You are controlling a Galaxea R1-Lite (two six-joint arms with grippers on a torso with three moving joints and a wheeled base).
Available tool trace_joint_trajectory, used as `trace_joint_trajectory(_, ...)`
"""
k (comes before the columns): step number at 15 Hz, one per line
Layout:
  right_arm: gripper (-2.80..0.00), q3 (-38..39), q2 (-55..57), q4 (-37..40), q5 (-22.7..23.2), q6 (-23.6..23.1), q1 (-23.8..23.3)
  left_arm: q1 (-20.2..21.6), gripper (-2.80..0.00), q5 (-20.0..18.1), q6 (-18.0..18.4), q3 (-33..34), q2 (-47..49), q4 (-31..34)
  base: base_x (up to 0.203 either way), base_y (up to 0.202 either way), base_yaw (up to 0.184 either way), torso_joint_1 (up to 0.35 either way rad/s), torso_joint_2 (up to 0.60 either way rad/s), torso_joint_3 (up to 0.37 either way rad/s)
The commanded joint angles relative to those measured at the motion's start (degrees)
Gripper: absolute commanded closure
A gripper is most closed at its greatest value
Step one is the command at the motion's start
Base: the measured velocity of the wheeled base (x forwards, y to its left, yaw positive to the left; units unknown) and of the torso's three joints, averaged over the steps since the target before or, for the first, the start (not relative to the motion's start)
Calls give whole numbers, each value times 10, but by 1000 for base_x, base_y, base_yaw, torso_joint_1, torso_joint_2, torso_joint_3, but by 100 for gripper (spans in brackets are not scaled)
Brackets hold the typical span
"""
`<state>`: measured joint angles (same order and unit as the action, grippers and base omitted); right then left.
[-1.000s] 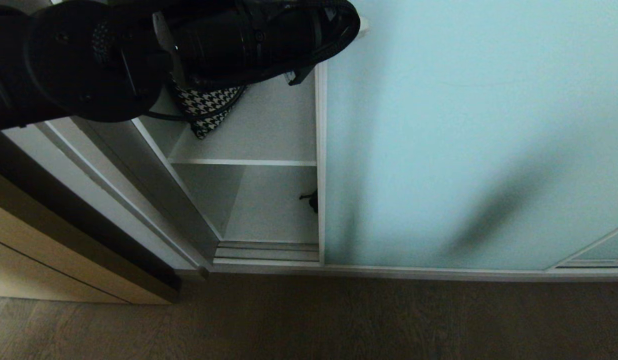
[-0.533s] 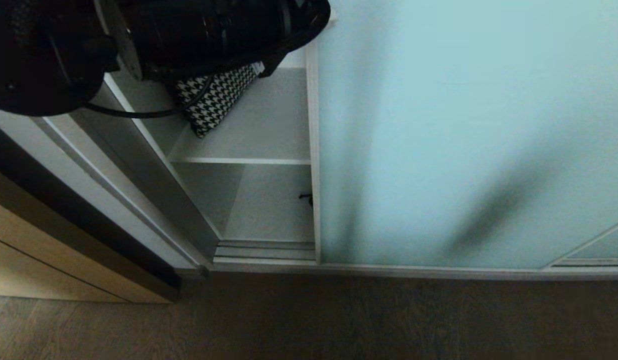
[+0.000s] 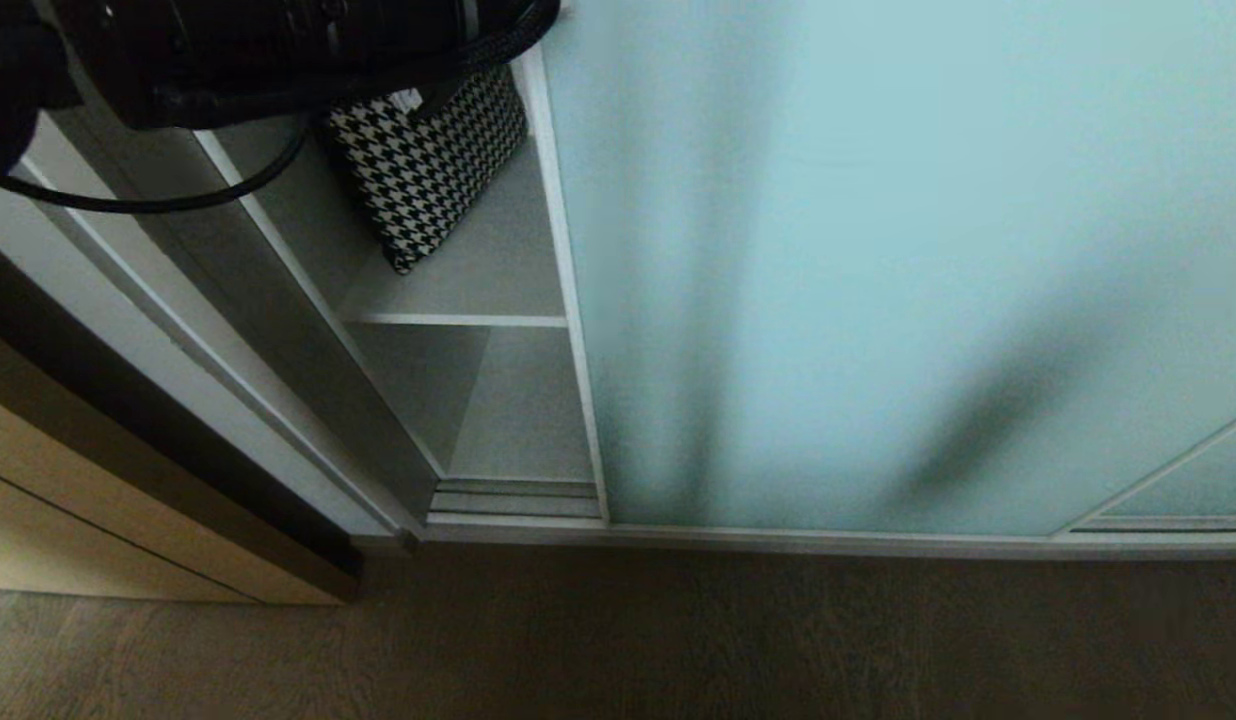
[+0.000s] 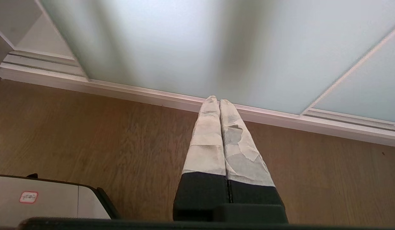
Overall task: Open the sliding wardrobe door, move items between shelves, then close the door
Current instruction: Close the door
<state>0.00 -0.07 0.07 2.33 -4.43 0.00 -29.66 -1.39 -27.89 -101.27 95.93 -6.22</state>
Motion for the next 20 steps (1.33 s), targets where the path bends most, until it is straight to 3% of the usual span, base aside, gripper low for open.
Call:
trace_joint_trajectory(1,0,0,0,0,0,0,0,19,0,4,-1,3,-27,-2,0,0,0,0,0,0)
trace_joint_trajectory(11,0,0,0,0,0,-1,0,114,0,20,-1,77,-123,1,0,0,0,0,0,0)
trace_joint_trajectory(20,0,0,0,0,0,0,0,135,0,20,0,127,-270,83,0,0,0,0,0,0)
